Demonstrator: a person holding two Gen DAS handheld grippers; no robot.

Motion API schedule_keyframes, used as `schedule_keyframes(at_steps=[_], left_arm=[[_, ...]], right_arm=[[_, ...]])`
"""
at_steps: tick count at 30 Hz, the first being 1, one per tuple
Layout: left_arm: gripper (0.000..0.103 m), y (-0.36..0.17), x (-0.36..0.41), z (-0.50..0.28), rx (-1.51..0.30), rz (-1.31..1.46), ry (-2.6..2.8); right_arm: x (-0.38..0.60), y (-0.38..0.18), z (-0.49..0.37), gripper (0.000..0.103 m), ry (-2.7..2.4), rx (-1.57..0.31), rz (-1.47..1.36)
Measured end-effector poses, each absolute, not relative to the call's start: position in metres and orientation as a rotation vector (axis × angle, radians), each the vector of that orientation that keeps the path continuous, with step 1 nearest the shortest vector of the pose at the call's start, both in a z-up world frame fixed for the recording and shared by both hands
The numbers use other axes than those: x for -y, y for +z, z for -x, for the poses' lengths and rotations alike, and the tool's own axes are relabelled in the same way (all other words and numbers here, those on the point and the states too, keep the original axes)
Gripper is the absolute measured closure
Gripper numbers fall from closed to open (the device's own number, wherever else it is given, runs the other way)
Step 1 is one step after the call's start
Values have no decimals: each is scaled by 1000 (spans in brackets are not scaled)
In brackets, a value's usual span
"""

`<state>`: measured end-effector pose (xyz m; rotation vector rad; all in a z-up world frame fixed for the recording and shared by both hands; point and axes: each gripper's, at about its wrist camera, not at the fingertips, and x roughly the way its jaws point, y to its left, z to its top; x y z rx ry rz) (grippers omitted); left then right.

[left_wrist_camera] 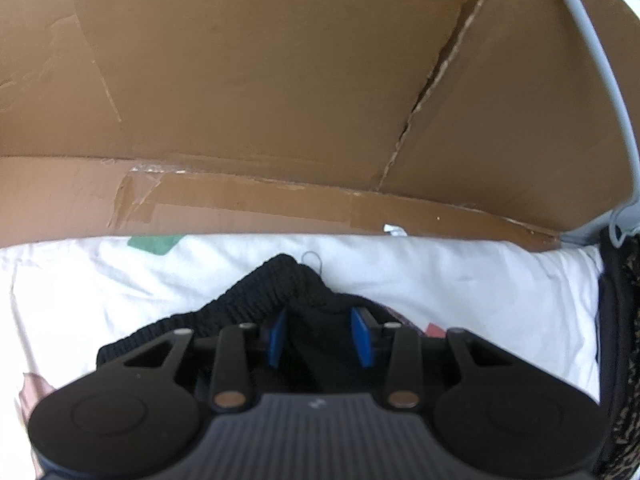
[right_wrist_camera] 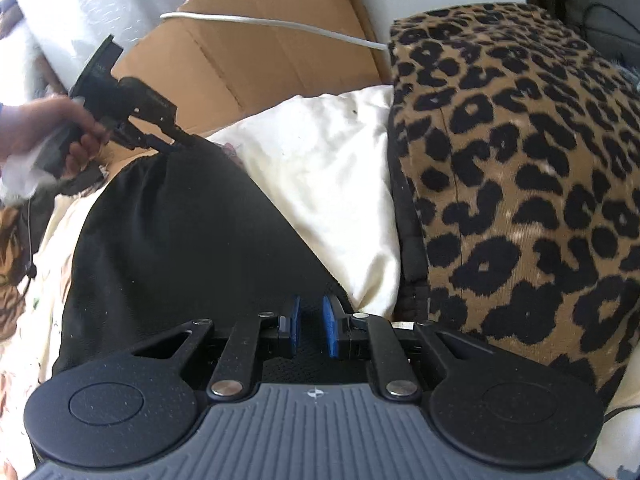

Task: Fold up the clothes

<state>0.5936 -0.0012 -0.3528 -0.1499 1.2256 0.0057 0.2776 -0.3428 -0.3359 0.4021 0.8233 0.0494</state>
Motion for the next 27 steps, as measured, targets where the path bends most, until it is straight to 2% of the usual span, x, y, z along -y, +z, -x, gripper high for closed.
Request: schedule_keyframes(at_steps=[3, 6, 10, 15, 27], left_arm=[[64, -351, 1, -596, -1239, 148, -1], [69, -334, -5, -599, -1245, 159, -20], [68, -295, -21, -593, -1187, 153, -49], [68, -276, -28, -573, -1193, 118, -91], [69, -328, -18, -551, -1314, 12, -136]], right_arm=[[347, -336, -274, 88, 34, -824, -446], [352, -330, -269, 85, 27, -818, -473], [364, -316, -253, 83, 48, -776, -523], [387, -303, -213, 85, -23, -711, -538], [402, -304, -148, 86, -98, -743, -458]])
